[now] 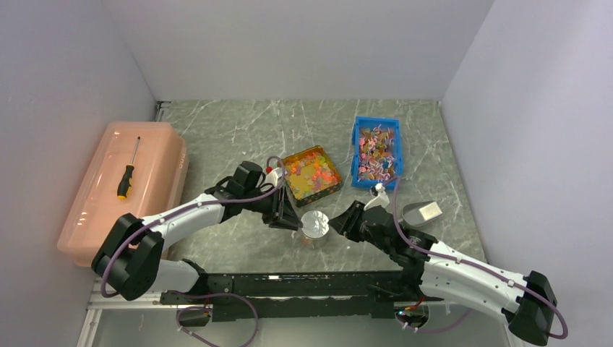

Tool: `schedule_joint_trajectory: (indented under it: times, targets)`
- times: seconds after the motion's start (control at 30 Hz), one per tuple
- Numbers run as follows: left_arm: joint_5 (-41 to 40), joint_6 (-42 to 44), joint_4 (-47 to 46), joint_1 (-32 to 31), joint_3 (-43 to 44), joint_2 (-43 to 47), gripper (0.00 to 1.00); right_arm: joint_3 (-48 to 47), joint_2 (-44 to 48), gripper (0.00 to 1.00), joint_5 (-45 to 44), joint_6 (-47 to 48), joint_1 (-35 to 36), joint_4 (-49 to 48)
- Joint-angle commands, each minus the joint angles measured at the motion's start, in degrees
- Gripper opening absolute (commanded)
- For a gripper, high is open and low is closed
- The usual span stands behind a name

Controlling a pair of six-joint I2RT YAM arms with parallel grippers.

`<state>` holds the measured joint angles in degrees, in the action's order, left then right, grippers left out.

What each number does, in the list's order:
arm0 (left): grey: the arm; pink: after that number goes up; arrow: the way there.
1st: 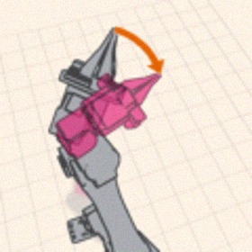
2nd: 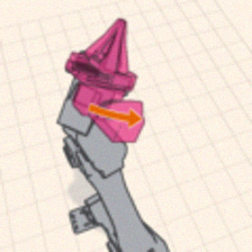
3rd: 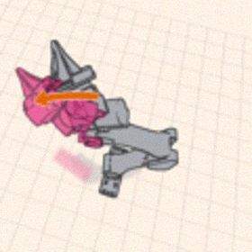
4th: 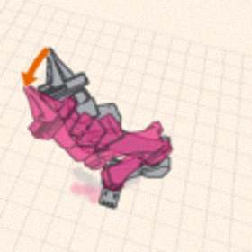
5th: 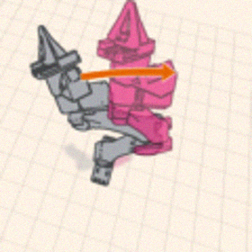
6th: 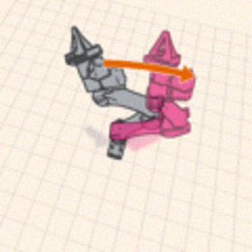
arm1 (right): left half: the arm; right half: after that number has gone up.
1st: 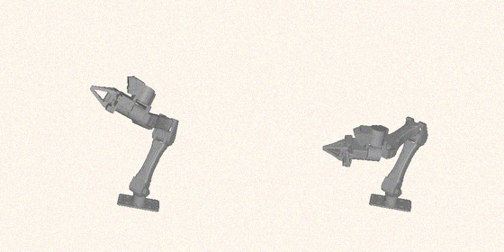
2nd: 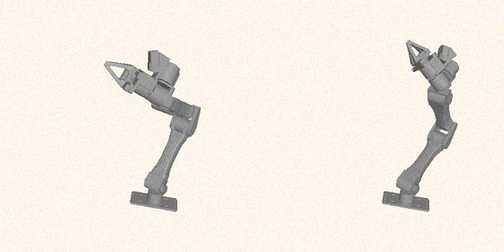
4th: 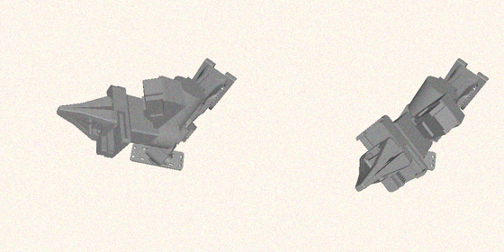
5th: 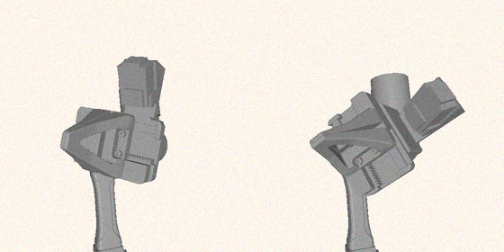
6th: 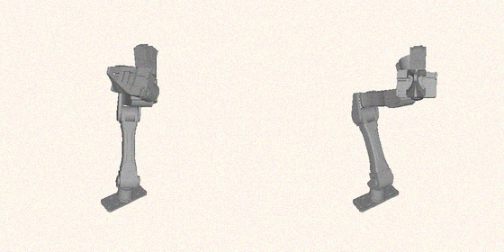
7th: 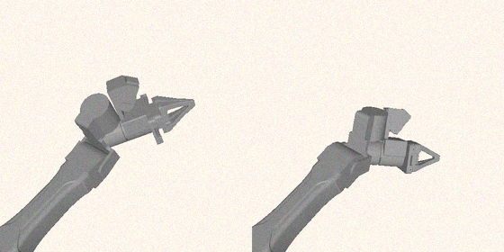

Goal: Pack the candies
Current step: Close the bottle lid on the packing bottle.

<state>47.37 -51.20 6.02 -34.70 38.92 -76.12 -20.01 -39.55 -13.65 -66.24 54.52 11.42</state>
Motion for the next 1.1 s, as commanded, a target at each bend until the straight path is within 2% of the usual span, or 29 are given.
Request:
schedule_joint_trajectory:
  times: [0.0,0.17,0.43,0.7,0.73,0.77,0.93,1.07]
  targets:
    - [-1.6,3.2,2.6,-0.2,3.3,0.3,0.42,-5.9,0.4,0.4,-3.6,4.2,0.1,3.4]
    - [-4.6,5.8,6.0,-0.2,3.4,1.7,0.46,-10.3,-1.4,0.43,-4.6,8.2,0.1,5.8]
    - [-12.0,11.3,8.3,-2.4,-0.2,9.4,0.72,-14.4,-3.2,0.46,-6.1,13.0,0.1,7.7]
    - [-19.2,11.4,6.7,-6.9,-4.0,19.0,0.87,-18.0,-5.0,0.53,-6.6,18.8,0.1,10.4]
    - [-20.6,11.5,5.9,-8.2,-4.7,20.6,0.92,-18.5,-5.2,0.53,-7.0,19.3,0.1,11.0]
    - [-23.0,11.6,5.5,-10.3,-5.3,22.8,0.99,-18.8,-5.3,0.53,-7.3,19.8,0.1,11.8]
    - [-38.5,13.0,6.6,-18.1,-6.6,29.8,0.99,-18.9,-4.6,0.55,-8.0,21.5,0.1,13.1]
    - [-50.6,15.7,-4.6,-26.8,-14.9,37.0,0.99,-19.4,-4.9,0.56,-5.9,24.3,0.1,12.9]
